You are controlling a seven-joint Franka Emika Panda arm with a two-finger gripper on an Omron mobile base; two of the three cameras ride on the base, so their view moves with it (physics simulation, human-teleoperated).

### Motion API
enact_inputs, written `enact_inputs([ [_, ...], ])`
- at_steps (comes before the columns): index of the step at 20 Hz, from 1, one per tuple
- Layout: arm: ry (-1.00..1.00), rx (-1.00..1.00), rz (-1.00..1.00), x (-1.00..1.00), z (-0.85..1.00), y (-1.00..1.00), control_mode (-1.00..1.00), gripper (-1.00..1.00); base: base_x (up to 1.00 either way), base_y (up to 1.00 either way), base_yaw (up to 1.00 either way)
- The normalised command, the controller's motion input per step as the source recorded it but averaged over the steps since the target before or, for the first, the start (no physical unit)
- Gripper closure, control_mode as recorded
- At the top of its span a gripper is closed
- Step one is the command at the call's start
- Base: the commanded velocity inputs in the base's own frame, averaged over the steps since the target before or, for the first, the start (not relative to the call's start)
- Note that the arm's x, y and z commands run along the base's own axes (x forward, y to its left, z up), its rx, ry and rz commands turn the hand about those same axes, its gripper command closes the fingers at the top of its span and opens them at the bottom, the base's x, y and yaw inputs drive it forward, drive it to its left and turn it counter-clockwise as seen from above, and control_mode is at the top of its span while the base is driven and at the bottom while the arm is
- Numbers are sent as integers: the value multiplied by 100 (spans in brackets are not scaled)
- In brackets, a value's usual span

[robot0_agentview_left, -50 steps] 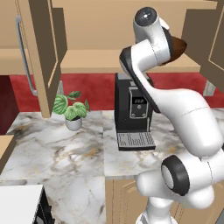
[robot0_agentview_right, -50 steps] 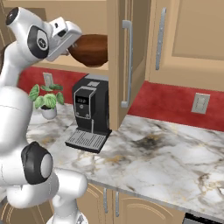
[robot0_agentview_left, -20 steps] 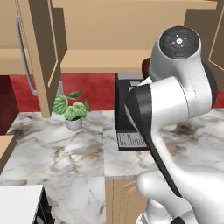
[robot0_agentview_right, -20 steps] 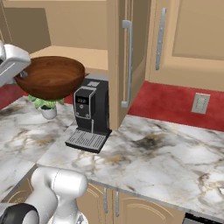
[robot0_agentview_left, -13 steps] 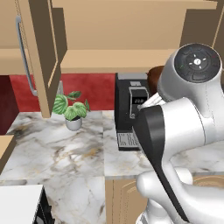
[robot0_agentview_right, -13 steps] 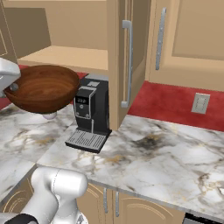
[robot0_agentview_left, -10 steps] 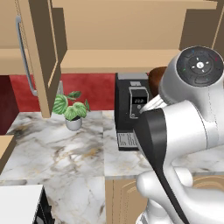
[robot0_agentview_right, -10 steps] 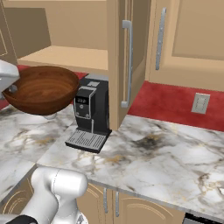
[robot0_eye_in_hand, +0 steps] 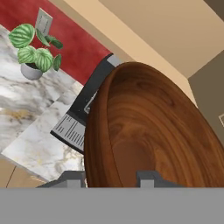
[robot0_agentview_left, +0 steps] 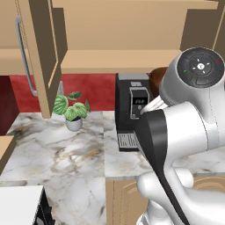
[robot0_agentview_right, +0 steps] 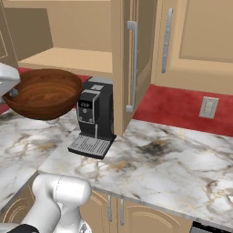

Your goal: Move the bowls from the cabinet to the plates on the dining table.

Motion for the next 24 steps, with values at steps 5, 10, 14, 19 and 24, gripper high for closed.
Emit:
enact_inputs([
  [5, 0, 0, 0, -7, 0, 0, -100, 100, 0, 0, 0],
  [10, 0, 0, 0, 0, 0, 0, 100, 100, -23, 0, 0],
  [14, 0, 0, 0, 0, 0, 0, 100, 100, -57, 0, 1],
  [19, 0, 0, 0, 0, 0, 0, 100, 100, -91, 0, 1],
  [24, 0, 0, 0, 0, 0, 0, 100, 100, -83, 0, 0],
])
